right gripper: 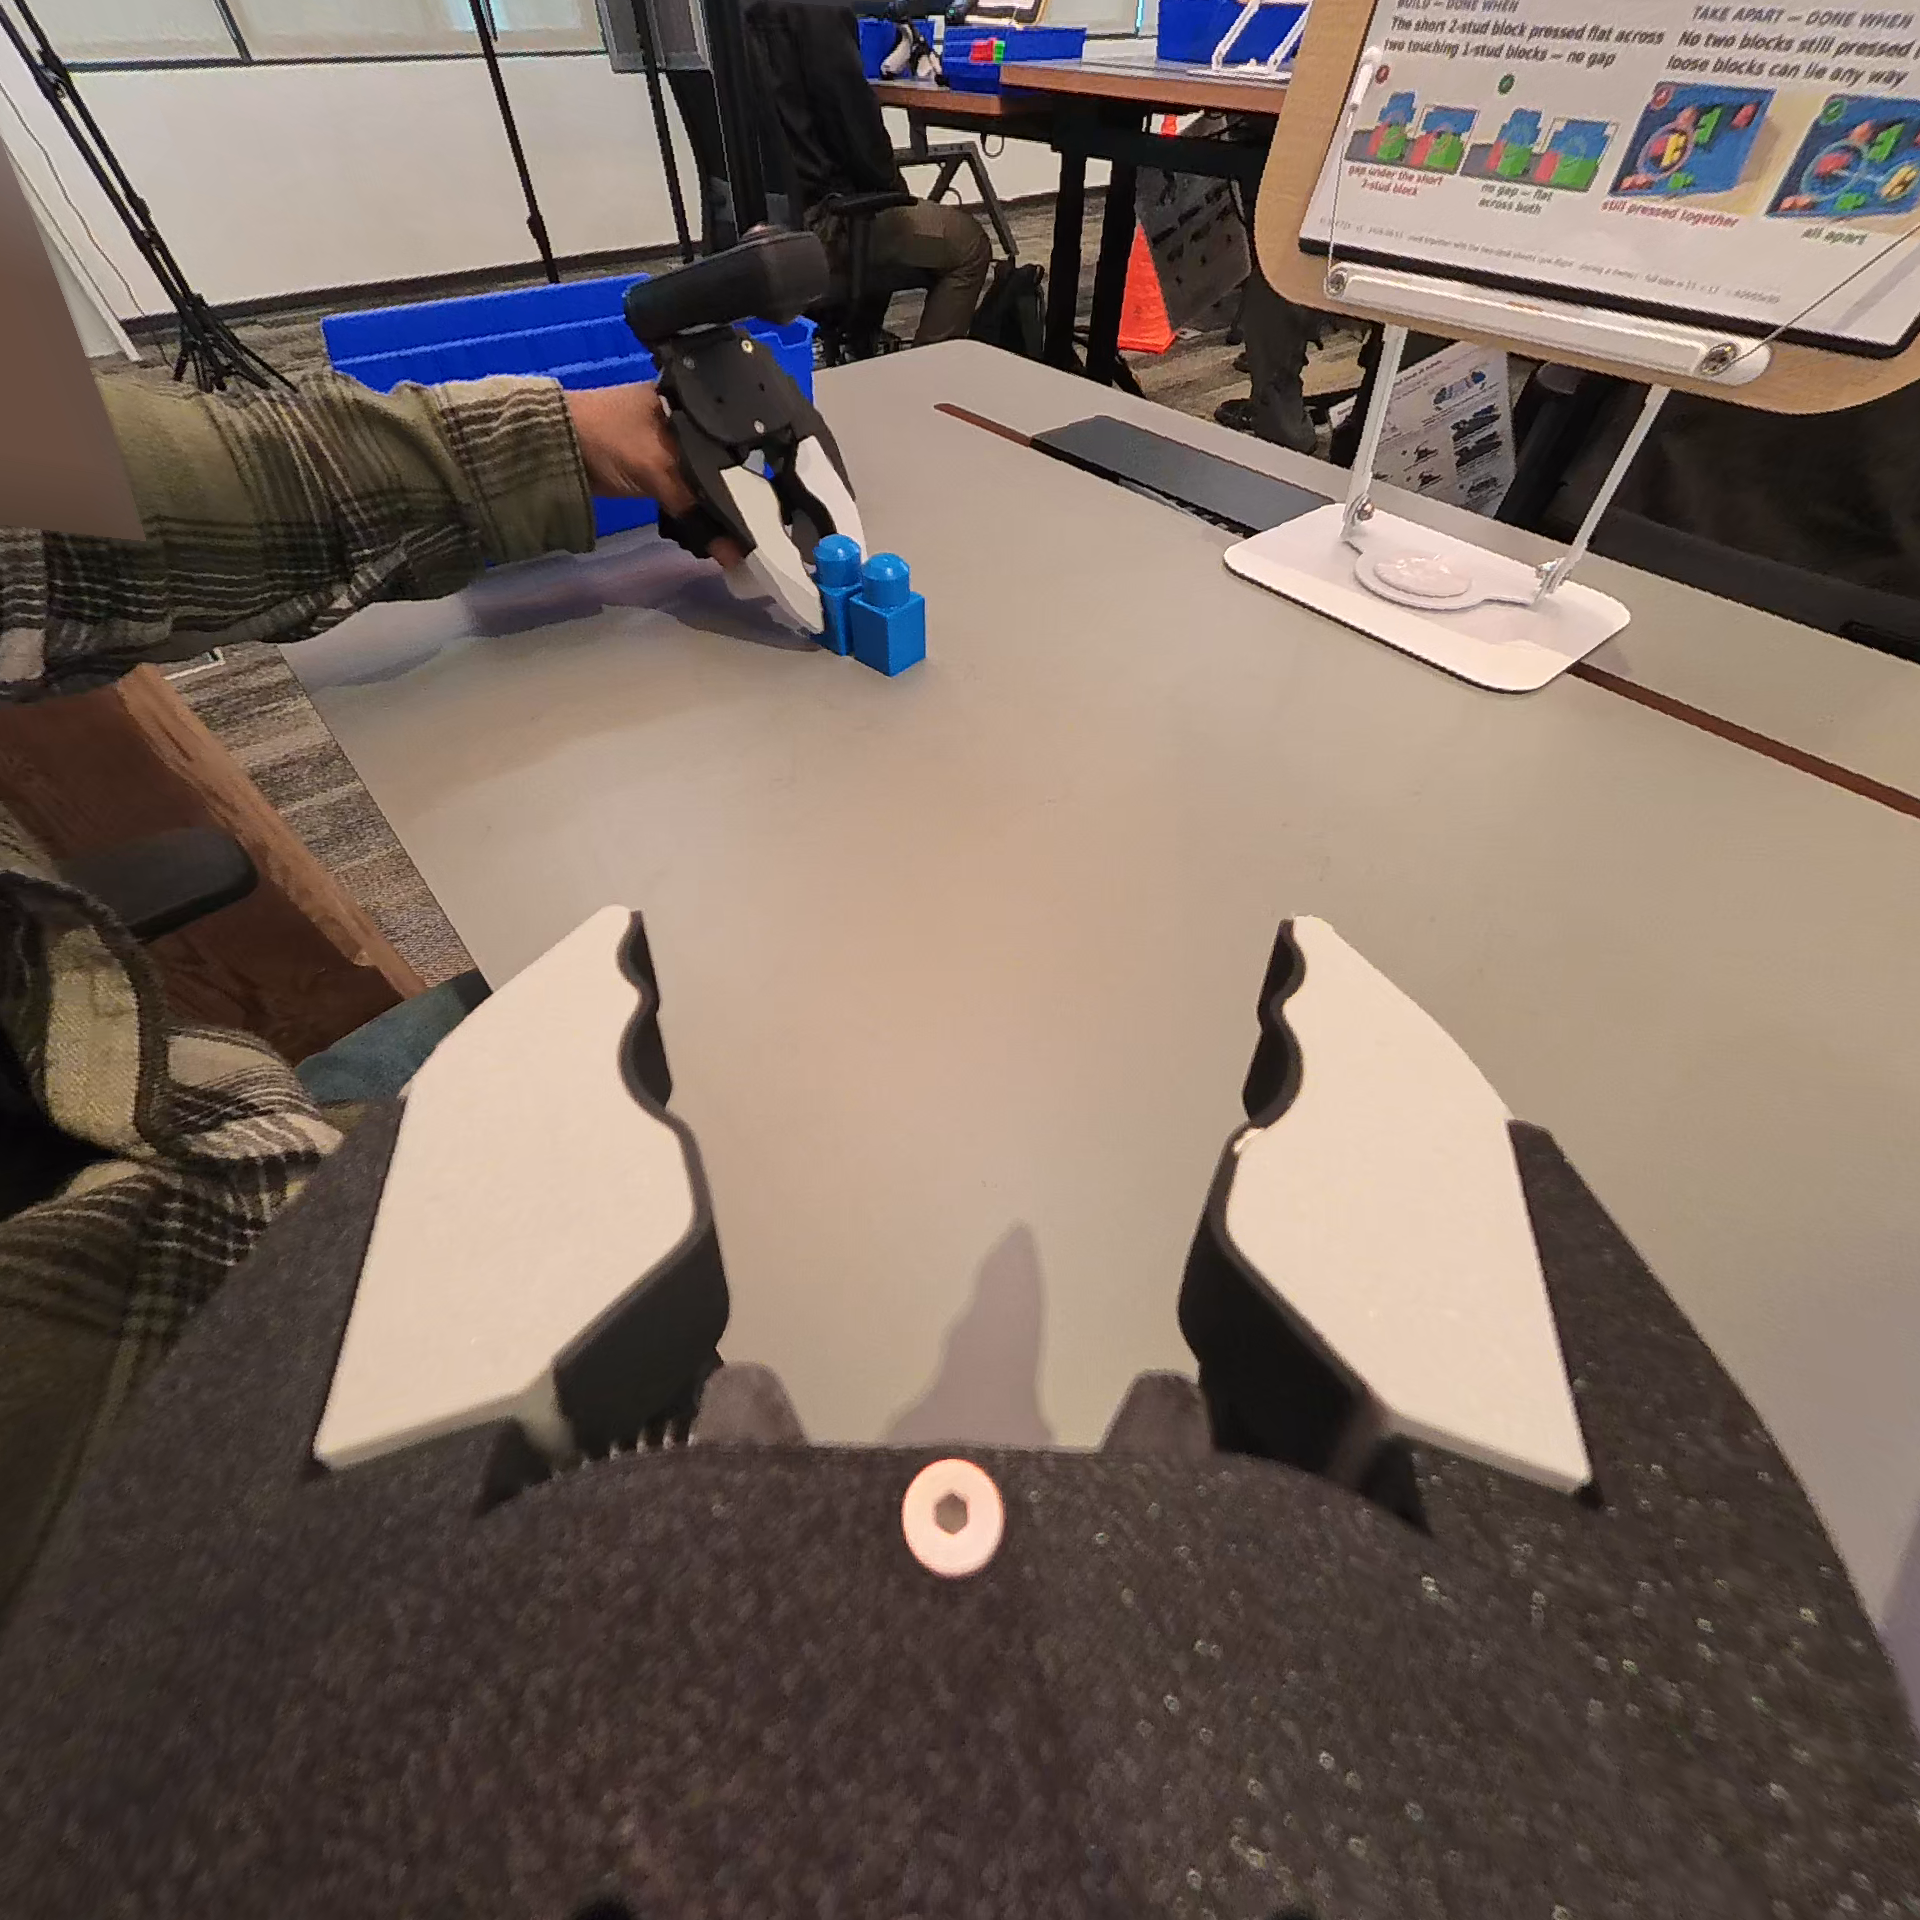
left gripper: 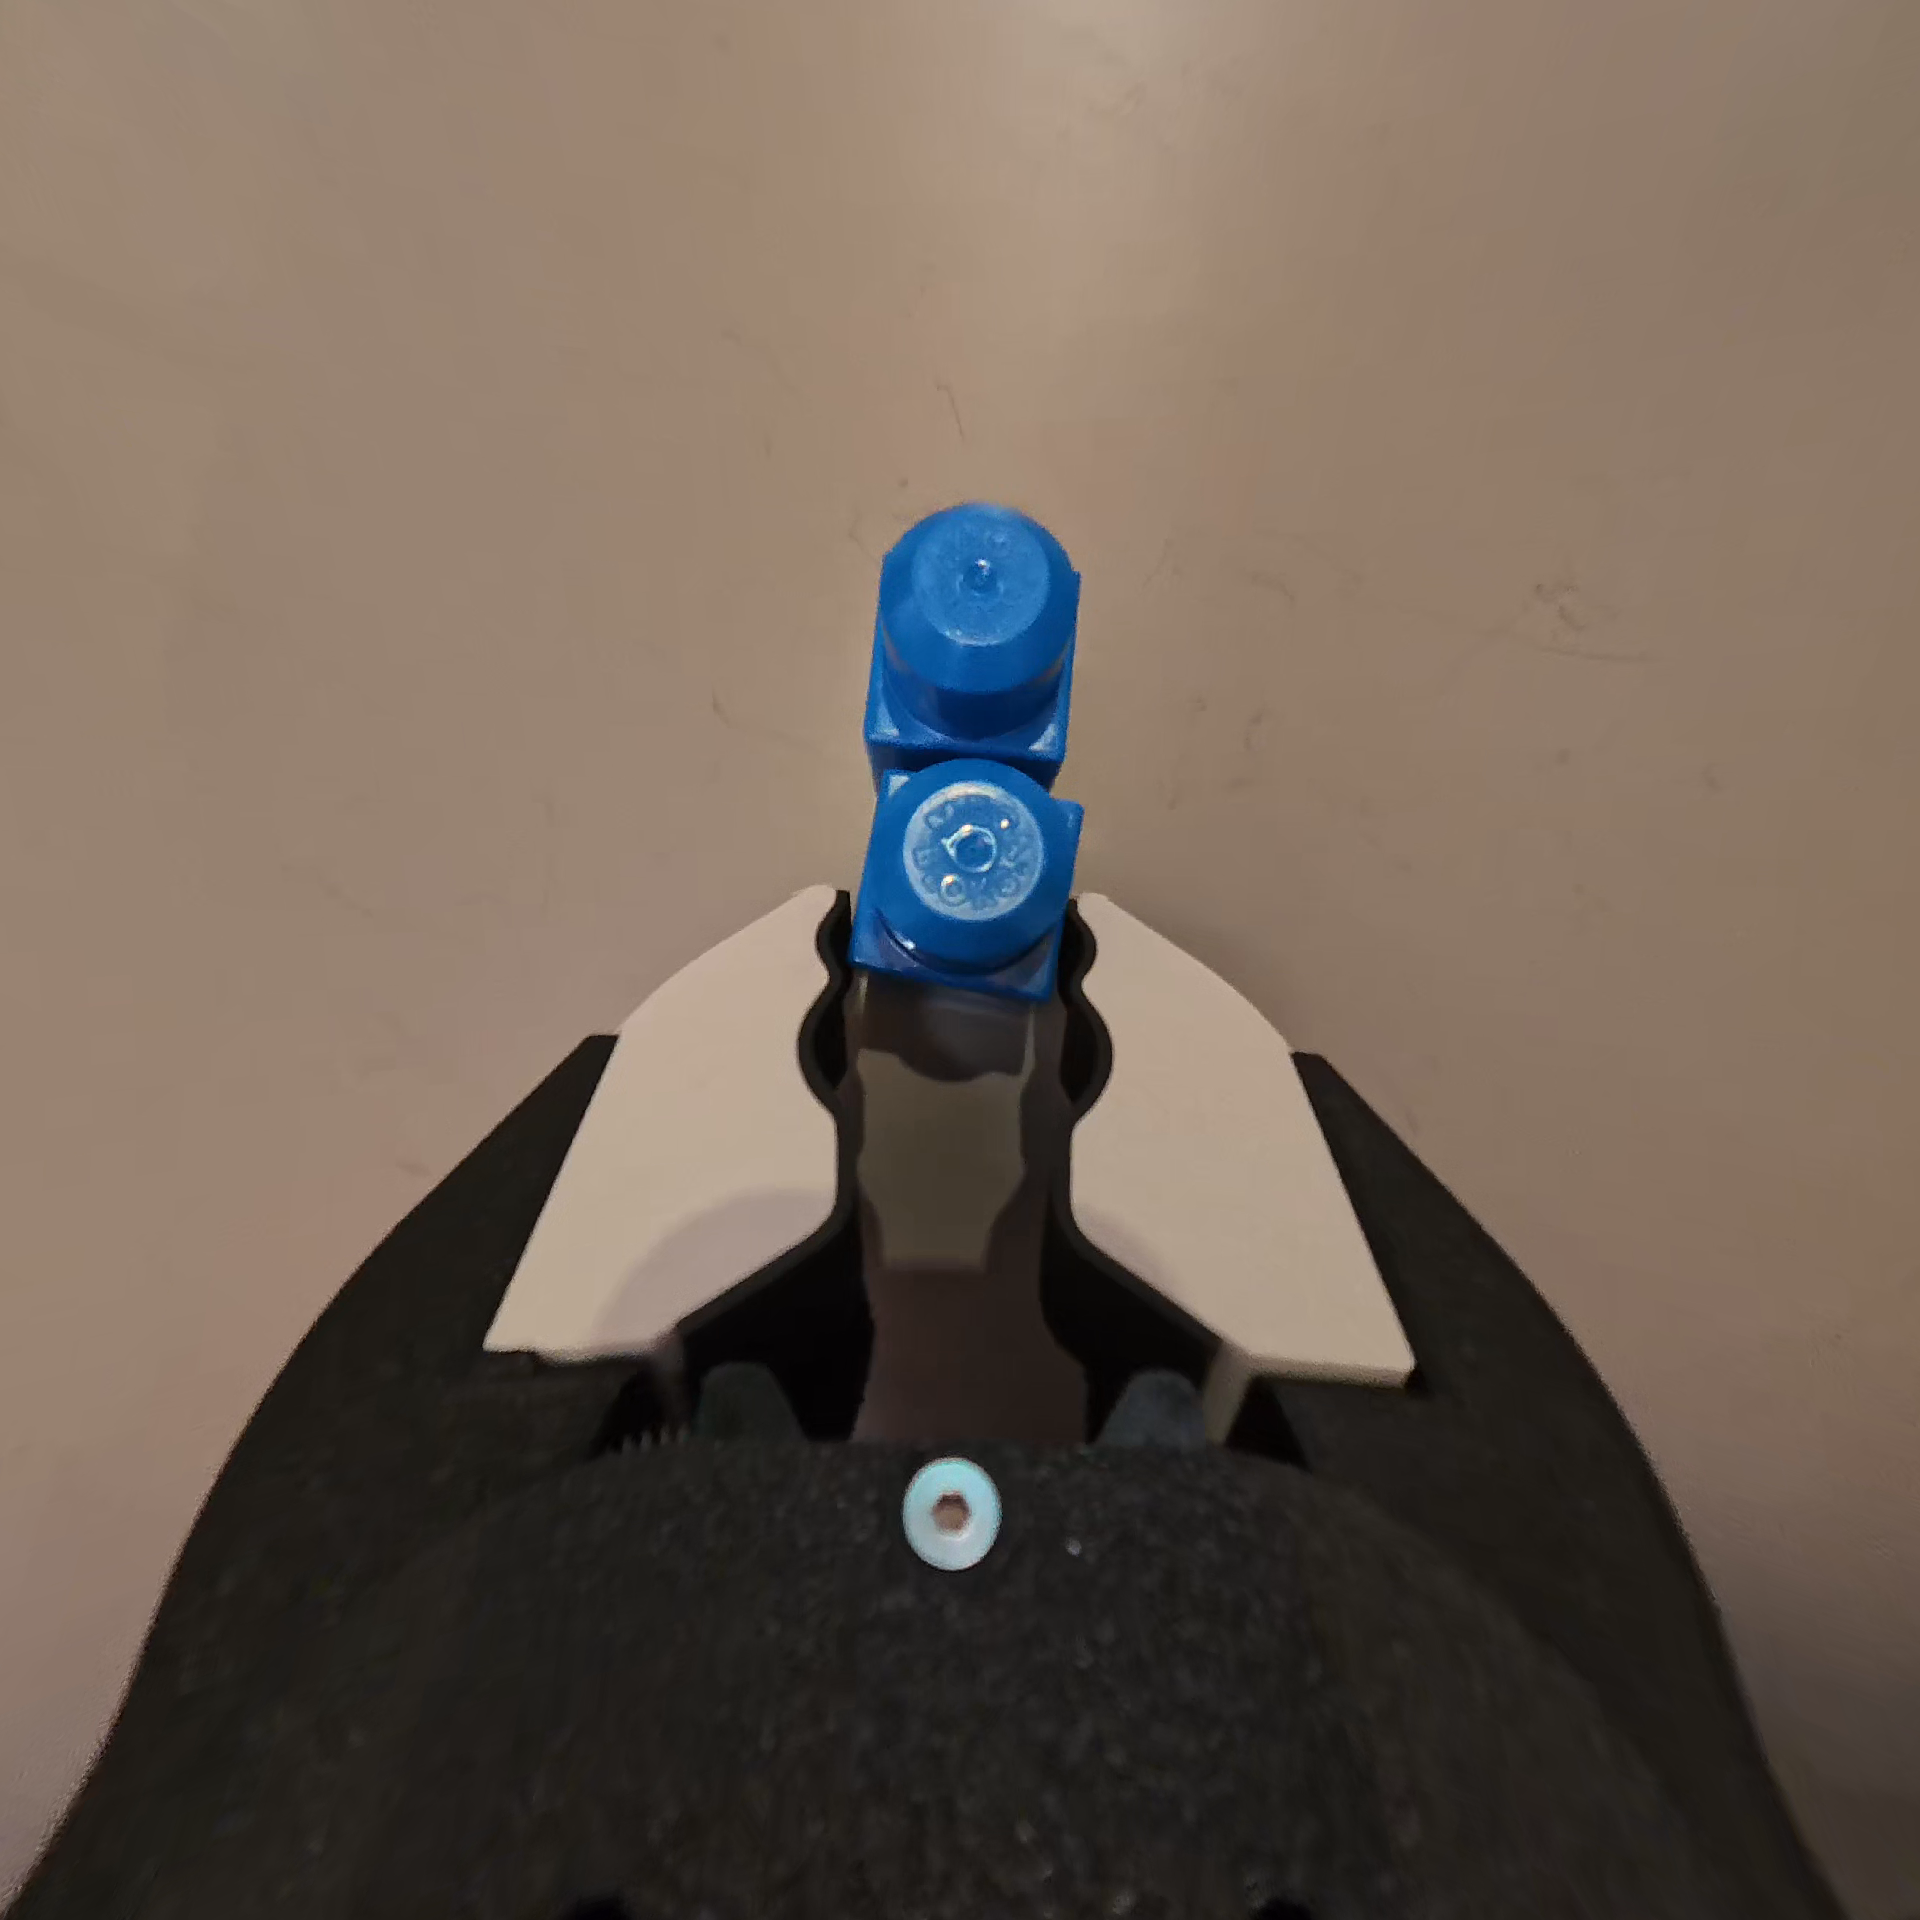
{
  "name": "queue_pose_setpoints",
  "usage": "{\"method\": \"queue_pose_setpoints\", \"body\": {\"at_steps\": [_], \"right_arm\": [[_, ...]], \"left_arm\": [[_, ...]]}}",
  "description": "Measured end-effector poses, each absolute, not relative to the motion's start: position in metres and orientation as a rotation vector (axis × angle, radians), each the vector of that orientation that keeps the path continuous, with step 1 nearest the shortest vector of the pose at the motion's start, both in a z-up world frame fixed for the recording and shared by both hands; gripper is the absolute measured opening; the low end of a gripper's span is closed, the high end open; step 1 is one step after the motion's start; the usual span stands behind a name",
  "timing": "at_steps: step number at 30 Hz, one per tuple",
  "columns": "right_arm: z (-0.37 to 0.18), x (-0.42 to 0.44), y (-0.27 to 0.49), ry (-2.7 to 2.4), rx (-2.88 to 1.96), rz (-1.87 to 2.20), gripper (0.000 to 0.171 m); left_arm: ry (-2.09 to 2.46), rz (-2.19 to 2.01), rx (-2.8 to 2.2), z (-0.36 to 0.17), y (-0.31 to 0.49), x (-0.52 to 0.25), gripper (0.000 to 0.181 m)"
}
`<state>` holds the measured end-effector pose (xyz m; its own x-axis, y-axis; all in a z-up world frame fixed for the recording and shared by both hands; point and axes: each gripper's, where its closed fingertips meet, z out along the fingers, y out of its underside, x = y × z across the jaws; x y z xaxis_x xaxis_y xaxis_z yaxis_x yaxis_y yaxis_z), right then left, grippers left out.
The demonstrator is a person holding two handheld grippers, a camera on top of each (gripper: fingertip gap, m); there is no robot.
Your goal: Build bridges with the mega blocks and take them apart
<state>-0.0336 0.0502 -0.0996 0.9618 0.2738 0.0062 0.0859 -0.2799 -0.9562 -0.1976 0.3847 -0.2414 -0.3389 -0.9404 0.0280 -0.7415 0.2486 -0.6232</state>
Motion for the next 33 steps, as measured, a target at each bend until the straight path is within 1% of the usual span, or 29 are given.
{"method": "queue_pose_setpoints", "body": {"at_steps": [14,17,20,22,27,33], "right_arm": [[-0.103,-0.034,0.047,-0.261,-1.856,0.193,0.11],[-0.102,-0.035,0.046,-0.263,-1.853,0.19,0.11],[-0.099,-0.035,0.045,-0.263,-1.846,0.189,0.111],[-0.098,-0.037,0.045,-0.267,-1.843,0.19,0.111],[-0.095,-0.042,0.05,-0.287,-1.837,0.194,0.111],[-0.096,-0.053,0.064,-0.32,-1.837,0.222,0.111]], "left_arm": [[2.181,-0.749,-1.558,-0.244,0.386,-0.19,0.038],[2.177,-0.702,-1.562,-0.249,0.388,-0.192,0.044],[2.135,-0.719,-1.588,-0.242,0.39,-0.195,0.055],[2.082,-0.739,-1.608,-0.23,0.393,-0.2,0.061],[1.92,-0.787,-1.581,-0.169,0.394,-0.225,0.066],[1.724,-0.662,-1.648,-0.097,0.419,-0.31,0.064]]}}
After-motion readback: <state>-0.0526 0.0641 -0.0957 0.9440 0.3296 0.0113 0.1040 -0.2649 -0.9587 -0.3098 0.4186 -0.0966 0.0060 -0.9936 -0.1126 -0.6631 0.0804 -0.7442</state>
